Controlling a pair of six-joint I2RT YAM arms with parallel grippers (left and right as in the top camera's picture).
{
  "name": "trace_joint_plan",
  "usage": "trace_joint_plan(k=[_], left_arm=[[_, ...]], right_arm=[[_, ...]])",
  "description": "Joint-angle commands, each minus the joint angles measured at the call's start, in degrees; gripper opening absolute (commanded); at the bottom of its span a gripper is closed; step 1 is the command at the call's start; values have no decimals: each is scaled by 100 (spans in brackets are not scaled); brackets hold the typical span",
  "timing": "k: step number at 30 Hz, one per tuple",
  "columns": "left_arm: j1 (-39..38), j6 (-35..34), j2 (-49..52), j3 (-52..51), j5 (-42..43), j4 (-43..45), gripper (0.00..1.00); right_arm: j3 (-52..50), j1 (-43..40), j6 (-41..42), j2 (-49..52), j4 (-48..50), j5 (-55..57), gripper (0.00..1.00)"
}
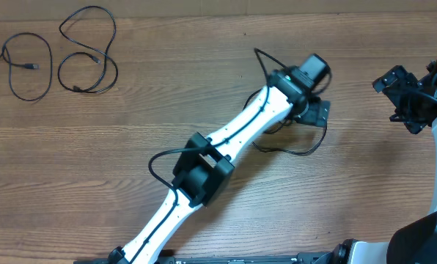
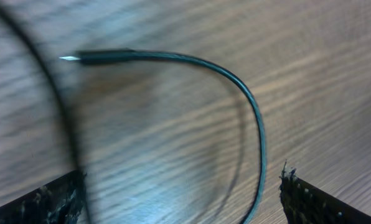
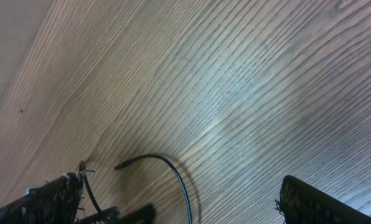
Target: Untangle cables
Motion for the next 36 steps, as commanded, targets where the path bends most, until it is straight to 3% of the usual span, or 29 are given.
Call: trace_joint_plan(k=[1,10,16,20,23,31,34,36], left_arm=[[-319,404,33,48,-599,2,99],[-802,614,254,48,-946,-48,100],[-863,1311,269,48,-968,-81,80],[-868,1329,310,-114,-968,17,84],[-866,1349,350,-284,-966,79,80],[-872,1346,372,-420,-986,111,36],[-870,1349,372,-527,-990,39,9],[-859,1349,365,-520,-990,11,4]], right_arm=[[146,-9,22,-92,-9,-72,100],[146,-70,22,-92,-17,37,100],[146,-686,610,-90,356,122,100],[146,-1034,623,-90,369,-83,100],[146,-1032,623,-90,365,-79,100],[146,-1032,623,-90,323,-92,100],[144,-1032,623,-90,304,-90,100],[144,-1032,623,-90,299,-90,100]])
